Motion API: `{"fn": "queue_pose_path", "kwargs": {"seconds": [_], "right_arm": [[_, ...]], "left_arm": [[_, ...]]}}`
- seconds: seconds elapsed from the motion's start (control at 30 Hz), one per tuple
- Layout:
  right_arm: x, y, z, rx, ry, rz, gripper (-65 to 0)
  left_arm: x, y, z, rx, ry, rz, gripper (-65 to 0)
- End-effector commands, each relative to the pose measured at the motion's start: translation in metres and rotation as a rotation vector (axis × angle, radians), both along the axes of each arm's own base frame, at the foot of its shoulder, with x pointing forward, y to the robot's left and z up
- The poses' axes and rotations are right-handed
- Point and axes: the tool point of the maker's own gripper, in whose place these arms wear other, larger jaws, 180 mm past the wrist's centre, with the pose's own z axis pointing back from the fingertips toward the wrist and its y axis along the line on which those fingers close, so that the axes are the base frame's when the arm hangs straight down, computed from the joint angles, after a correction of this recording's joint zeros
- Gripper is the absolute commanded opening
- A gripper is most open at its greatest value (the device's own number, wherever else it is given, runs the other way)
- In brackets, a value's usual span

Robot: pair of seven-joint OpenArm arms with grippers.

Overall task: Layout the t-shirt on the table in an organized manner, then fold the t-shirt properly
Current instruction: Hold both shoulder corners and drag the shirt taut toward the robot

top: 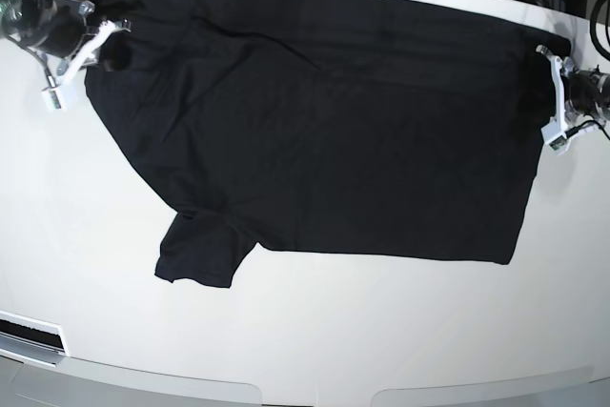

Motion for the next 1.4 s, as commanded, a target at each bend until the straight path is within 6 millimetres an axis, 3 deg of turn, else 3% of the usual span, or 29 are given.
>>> {"fn": "queue_pose_path", "kwargs": {"seconds": [0.0,0.27,0.63,0.87,1.13,1.37], "right_arm": [[0.001,-0.001,-0.002,0.010,0.003,0.002,-65.0],[-0.001,-0.007,-0.024,-0.072,0.054,0.040,-65.0],[-0.032,-0.018,-0.035,-0.134,0.135,0.071,-65.0],[-0.044,-0.026,-0.037,-0.157,0.177,0.088,-65.0],[-0.045,-0.022,-0.035,-0.131,0.189,0.087,-65.0],[-0.050,-0.019,-0.035,-0.111,0.210,0.088,-65.0]], "left_arm": [[0.011,0.006,0.010,0.006,-0.031,0.003,-65.0],[0.010,-0.008,0.003,-0.029,-0.032,0.006,-65.0],[-0.011,-0.005,-0.003,0.003,0.076,0.012,-65.0],[-0.027,-0.008,-0.003,-0.017,0.171,0.038,-65.0],[-0.062,0.001,-0.014,0.025,0.248,0.023,-65.0],[-0.052,-0.002,-0.015,0.011,0.193,0.020,-65.0]]}}
